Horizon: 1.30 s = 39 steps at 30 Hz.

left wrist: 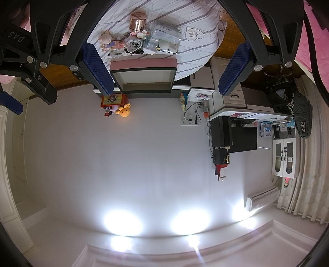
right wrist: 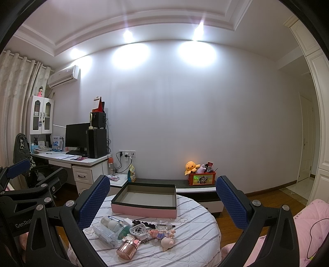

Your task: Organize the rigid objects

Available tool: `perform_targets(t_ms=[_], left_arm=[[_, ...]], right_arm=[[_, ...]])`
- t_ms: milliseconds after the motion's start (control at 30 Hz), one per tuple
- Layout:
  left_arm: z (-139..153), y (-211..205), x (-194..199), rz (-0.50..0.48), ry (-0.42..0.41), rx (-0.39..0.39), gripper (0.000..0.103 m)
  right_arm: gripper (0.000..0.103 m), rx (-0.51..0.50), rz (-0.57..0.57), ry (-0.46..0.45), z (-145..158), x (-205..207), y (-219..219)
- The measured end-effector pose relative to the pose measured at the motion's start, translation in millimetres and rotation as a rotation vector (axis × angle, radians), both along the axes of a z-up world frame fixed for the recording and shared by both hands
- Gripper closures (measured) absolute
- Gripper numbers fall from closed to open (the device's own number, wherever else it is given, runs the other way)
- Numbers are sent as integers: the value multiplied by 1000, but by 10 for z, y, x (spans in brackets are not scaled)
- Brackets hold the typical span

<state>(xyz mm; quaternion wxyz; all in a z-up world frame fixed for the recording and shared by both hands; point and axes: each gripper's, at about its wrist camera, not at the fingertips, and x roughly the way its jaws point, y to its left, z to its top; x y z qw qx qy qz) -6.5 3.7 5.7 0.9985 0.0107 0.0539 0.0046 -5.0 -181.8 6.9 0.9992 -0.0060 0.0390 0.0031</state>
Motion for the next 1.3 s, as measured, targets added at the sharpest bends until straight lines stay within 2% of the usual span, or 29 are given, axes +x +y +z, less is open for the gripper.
perform_targets(t_ms=[433,700,867,1033,1133,1300], left_arm=[[-13,12,-8,-4,7,-2,0],[-281,-43,274,-22,82,20,0],[-630,-77,603,-49,187,19,0],[-1060,-74,930,-88,304,25,0],[-1307,-5,1089,-96,372,2,0],[-1668,80,1320,-61,470,7,0]], right_arm=[[0,-4,4,9,2,21,-12],[0,-7,10,66,-169,214,-34],[0,-9,9,143,-465,484,-96],[0,-16,16,251,-911,811,-126],[0,-22,16,314,-1196,992,-137],[0,-11,22,412,-1592,1218,-160]])
